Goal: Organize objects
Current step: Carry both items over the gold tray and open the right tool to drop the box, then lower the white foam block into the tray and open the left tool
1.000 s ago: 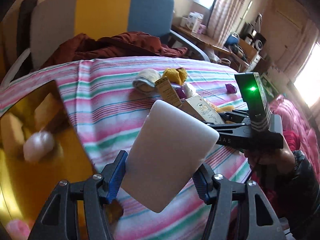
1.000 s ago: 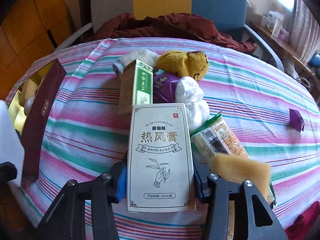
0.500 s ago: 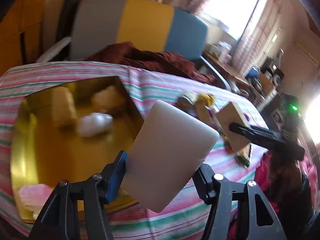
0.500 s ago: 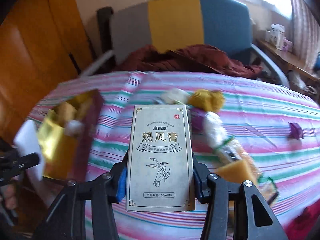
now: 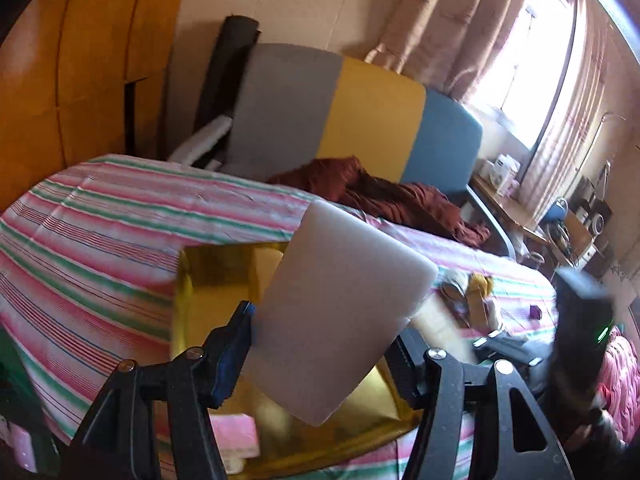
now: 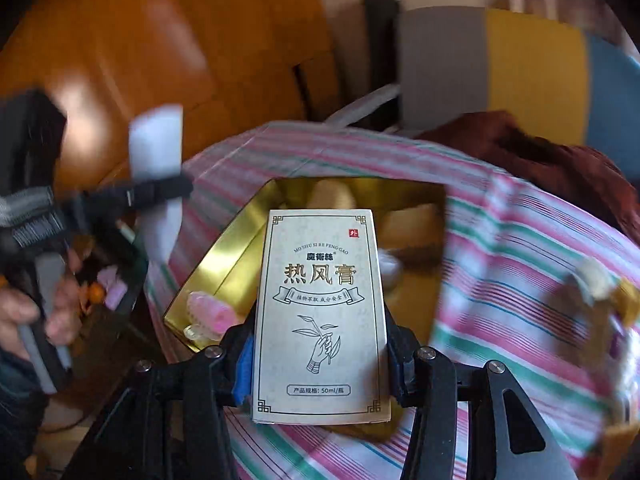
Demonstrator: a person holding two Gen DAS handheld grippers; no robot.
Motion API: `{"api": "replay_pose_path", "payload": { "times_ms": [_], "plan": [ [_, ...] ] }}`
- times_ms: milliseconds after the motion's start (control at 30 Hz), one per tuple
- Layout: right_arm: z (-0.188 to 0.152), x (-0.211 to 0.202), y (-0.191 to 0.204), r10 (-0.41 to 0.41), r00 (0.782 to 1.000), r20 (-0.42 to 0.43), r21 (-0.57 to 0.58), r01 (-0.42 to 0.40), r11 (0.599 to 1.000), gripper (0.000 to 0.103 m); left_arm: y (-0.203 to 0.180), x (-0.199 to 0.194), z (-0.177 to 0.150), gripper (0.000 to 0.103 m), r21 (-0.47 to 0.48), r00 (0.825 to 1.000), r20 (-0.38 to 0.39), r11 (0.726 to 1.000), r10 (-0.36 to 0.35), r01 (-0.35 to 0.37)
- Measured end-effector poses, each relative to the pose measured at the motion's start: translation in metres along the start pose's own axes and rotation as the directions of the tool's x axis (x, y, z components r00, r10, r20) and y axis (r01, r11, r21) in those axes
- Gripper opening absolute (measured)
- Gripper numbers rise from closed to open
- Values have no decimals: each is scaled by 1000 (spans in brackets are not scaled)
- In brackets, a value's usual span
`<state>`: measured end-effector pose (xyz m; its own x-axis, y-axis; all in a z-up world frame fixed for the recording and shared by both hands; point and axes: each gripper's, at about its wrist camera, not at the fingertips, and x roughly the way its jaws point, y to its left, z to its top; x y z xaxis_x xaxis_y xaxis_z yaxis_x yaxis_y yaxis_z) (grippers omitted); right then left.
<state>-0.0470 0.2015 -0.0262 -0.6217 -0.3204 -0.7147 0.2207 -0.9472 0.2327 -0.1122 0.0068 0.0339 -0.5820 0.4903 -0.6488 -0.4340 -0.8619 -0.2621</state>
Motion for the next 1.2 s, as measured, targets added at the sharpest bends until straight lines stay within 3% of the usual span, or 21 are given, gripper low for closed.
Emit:
{"api": "replay_pose_path", "payload": {
  "times_ms": [167, 233, 333, 700, 867, 900, 1100, 1200],
  "plan": [
    [12, 55, 37, 61, 996, -60, -46, -63, 997, 55, 16, 0, 9, 62, -21, 1000, 18, 1000, 21, -20],
    [16, 67, 42, 115, 991, -68, -21, -116, 993, 75, 19, 0, 12, 62, -37, 1000, 17, 999, 24, -23],
    [11, 67, 41, 140, 988, -60, 15, -140, 990, 78, 24, 7, 14, 62, -42, 999, 13, 998, 37, -37],
    [-25, 46, 17, 24, 995, -95, 46, -20, 999, 82, 40, 75, 23, 64, -110, 993, -88, 990, 84, -93],
    [-29, 37, 15, 4, 996, -87, 43, 0, 999, 86, 50, 105, 30, 79, -170, 981, -122, 971, 149, -168],
    [-30, 35, 14, 1, 996, -85, 43, 2, 999, 86, 53, 108, 29, 82, -179, 975, -134, 964, 175, -197],
    [-37, 23, 6, -10, 998, -65, 87, 16, 996, 87, 62, 97, 13, 85, -242, 982, -126, 956, 138, -165],
    [-41, 16, 4, -25, 998, -49, 102, 30, 994, 89, 53, 83, 2, 84, -213, 979, -113, 959, 168, -189]
  ]
}}
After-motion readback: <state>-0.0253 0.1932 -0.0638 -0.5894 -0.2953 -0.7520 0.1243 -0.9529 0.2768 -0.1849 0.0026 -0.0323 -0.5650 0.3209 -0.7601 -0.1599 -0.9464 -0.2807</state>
